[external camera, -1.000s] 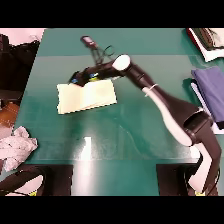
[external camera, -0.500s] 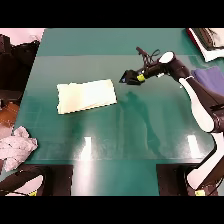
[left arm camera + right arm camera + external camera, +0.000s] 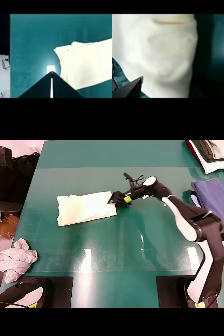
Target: Fold the shirts.
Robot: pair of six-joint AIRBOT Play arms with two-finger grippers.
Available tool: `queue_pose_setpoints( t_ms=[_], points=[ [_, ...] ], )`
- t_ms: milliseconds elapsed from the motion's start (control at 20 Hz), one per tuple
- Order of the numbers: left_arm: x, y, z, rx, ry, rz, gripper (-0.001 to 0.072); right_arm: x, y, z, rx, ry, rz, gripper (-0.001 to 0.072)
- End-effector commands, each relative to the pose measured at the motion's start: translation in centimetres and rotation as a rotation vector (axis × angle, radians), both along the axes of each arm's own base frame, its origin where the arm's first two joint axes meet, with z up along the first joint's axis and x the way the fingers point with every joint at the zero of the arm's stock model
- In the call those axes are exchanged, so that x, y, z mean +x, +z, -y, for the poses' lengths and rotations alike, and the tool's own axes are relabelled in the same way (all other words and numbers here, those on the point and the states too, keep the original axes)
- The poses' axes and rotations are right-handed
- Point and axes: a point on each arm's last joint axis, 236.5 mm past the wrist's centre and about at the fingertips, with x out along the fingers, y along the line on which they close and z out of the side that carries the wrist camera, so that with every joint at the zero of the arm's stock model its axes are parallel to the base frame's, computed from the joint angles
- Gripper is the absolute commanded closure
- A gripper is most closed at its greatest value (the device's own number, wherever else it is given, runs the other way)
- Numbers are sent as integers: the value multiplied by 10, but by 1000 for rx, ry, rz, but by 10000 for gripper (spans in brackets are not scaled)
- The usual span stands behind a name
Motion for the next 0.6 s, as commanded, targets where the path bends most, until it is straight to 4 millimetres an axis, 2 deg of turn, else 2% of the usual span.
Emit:
queue_pose_setpoints(
  t_ms=[0, 150, 250, 350, 400, 450, 550],
  points=[
    [0, 0, 0, 0, 1, -2, 681, 1, -1, -42, 15, 20, 50, 40],
    [-2, -2, -1, 1, 1, -11, 681, 3, 1, -65, 25, 24, 97, 315],
    [-4, -4, -1, 1, 3, -25, 681, 6, 3, -70, 27, 26, 141, 697],
    [-6, -6, -1, 2, 4, -37, 681, 9, 9, -65, 26, 37, 173, 698],
    [-7, -7, -1, 5, 2, -44, 681, 13, 19, -60, 29, 33, 186, 700],
    [-8, -9, -1, 12, -4, -52, 681, 20, 33, -51, 36, 20, 204, 700],
    [-9, -9, -1, 13, -9, -54, 681, 40, 73, -16, 50, -24, 256, 701]
  ],
)
